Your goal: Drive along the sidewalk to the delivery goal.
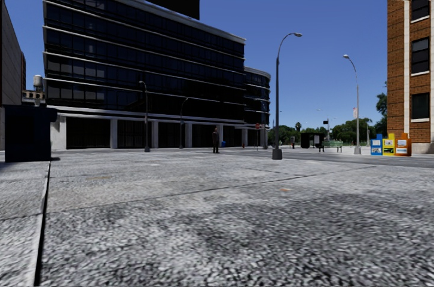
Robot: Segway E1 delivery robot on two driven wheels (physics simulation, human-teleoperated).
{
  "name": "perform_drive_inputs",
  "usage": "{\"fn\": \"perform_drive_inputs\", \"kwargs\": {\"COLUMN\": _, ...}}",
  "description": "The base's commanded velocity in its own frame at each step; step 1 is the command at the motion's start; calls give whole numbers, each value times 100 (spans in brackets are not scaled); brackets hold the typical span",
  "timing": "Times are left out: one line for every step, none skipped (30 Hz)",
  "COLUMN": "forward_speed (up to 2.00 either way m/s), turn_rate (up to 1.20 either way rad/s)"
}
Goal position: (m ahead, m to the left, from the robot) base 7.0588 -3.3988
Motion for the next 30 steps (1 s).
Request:
{"fn": "perform_drive_inputs", "kwargs": {"forward_speed": 200, "turn_rate": 0}}
{"fn": "perform_drive_inputs", "kwargs": {"forward_speed": 200, "turn_rate": 0}}
{"fn": "perform_drive_inputs", "kwargs": {"forward_speed": 200, "turn_rate": 0}}
{"fn": "perform_drive_inputs", "kwargs": {"forward_speed": 200, "turn_rate": 0}}
{"fn": "perform_drive_inputs", "kwargs": {"forward_speed": 200, "turn_rate": 0}}
{"fn": "perform_drive_inputs", "kwargs": {"forward_speed": 200, "turn_rate": 0}}
{"fn": "perform_drive_inputs", "kwargs": {"forward_speed": 200, "turn_rate": 0}}
{"fn": "perform_drive_inputs", "kwargs": {"forward_speed": 200, "turn_rate": 0}}
{"fn": "perform_drive_inputs", "kwargs": {"forward_speed": 200, "turn_rate": 0}}
{"fn": "perform_drive_inputs", "kwargs": {"forward_speed": 200, "turn_rate": 0}}
{"fn": "perform_drive_inputs", "kwargs": {"forward_speed": 200, "turn_rate": 0}}
{"fn": "perform_drive_inputs", "kwargs": {"forward_speed": 200, "turn_rate": 0}}
{"fn": "perform_drive_inputs", "kwargs": {"forward_speed": 200, "turn_rate": 0}}
{"fn": "perform_drive_inputs", "kwargs": {"forward_speed": 200, "turn_rate": 0}}
{"fn": "perform_drive_inputs", "kwargs": {"forward_speed": 200, "turn_rate": 0}}
{"fn": "perform_drive_inputs", "kwargs": {"forward_speed": 200, "turn_rate": 0}}
{"fn": "perform_drive_inputs", "kwargs": {"forward_speed": 200, "turn_rate": 0}}
{"fn": "perform_drive_inputs", "kwargs": {"forward_speed": 200, "turn_rate": 0}}
{"fn": "perform_drive_inputs", "kwargs": {"forward_speed": 200, "turn_rate": 0}}
{"fn": "perform_drive_inputs", "kwargs": {"forward_speed": 200, "turn_rate": -2}}
{"fn": "perform_drive_inputs", "kwargs": {"forward_speed": 200, "turn_rate": -5}}
{"fn": "perform_drive_inputs", "kwargs": {"forward_speed": 200, "turn_rate": -8}}
{"fn": "perform_drive_inputs", "kwargs": {"forward_speed": 200, "turn_rate": -11}}
{"fn": "perform_drive_inputs", "kwargs": {"forward_speed": 200, "turn_rate": -16}}
{"fn": "perform_drive_inputs", "kwargs": {"forward_speed": 200, "turn_rate": -18}}
{"fn": "perform_drive_inputs", "kwargs": {"forward_speed": 200, "turn_rate": -18}}
{"fn": "perform_drive_inputs", "kwargs": {"forward_speed": 200, "turn_rate": -20}}
{"fn": "perform_drive_inputs", "kwargs": {"forward_speed": 200, "turn_rate": -22}}
{"fn": "perform_drive_inputs", "kwargs": {"forward_speed": 200, "turn_rate": -24}}
{"fn": "perform_drive_inputs", "kwargs": {"forward_speed": 200, "turn_rate": -27}}
